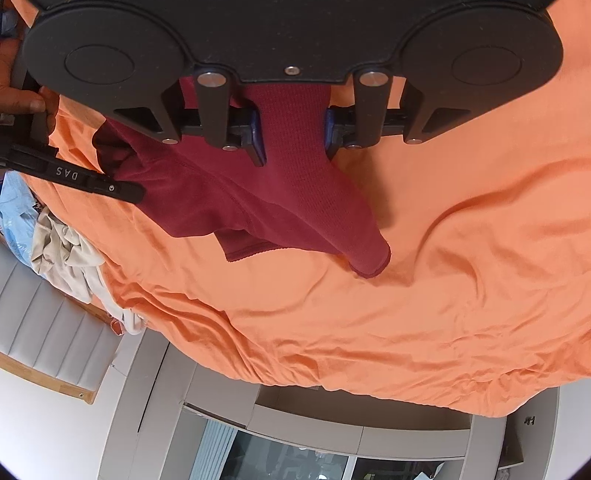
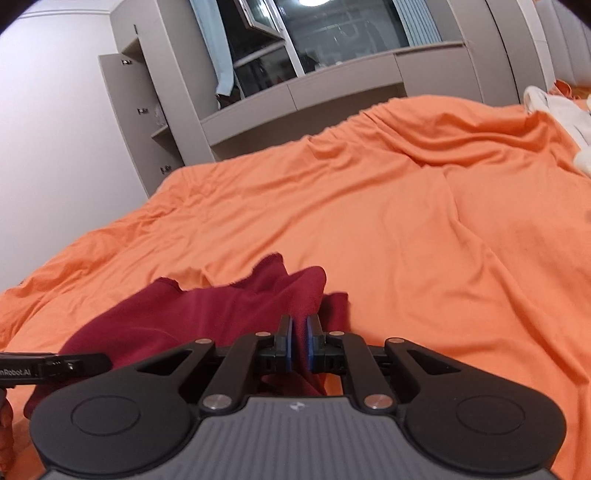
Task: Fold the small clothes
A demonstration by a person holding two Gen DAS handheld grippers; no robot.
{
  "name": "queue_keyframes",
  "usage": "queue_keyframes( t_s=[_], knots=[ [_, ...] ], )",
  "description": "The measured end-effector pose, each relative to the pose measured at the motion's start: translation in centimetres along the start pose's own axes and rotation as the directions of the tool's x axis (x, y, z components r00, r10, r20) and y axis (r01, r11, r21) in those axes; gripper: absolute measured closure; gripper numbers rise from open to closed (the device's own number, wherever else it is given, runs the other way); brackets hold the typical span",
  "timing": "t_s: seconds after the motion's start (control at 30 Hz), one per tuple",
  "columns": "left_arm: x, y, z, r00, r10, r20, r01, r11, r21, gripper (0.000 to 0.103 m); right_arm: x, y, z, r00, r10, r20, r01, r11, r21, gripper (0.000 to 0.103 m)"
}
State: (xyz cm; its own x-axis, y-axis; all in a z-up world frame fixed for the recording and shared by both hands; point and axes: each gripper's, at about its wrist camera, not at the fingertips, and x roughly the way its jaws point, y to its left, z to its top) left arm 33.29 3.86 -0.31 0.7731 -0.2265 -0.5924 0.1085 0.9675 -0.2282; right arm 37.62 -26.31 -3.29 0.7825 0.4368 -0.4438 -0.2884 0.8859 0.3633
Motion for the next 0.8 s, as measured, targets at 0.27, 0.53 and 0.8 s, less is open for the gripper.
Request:
queue_keyframes(
  t_s=[0.27,0.53,0.8],
  knots=[
    [0.2,0.2,-0.1,1.0,0.014,-0.013,-0.015,1.0,-0.021,0.063,0.1,-0.3,-0.3,1.0,-0.018,-0.023,0.019,1.0,0.017,0.08],
    [-0.2,-0.2,0.0,0.998,0.064,-0.006,-0.064,0.998,-0.009,0.032,-0.8,-0.1,-0.3,0.999,-0.038,-0.008,0.038,0.999,0.006,0.047],
    [-2.6,-0.8,0.2,0.993,0.095,0.065,-0.095,0.996,-0.005,0.005,-3.5,1.3,-0.3,0.999,-0.034,0.036,0.036,0.998,-0.056,0.014]
  ],
)
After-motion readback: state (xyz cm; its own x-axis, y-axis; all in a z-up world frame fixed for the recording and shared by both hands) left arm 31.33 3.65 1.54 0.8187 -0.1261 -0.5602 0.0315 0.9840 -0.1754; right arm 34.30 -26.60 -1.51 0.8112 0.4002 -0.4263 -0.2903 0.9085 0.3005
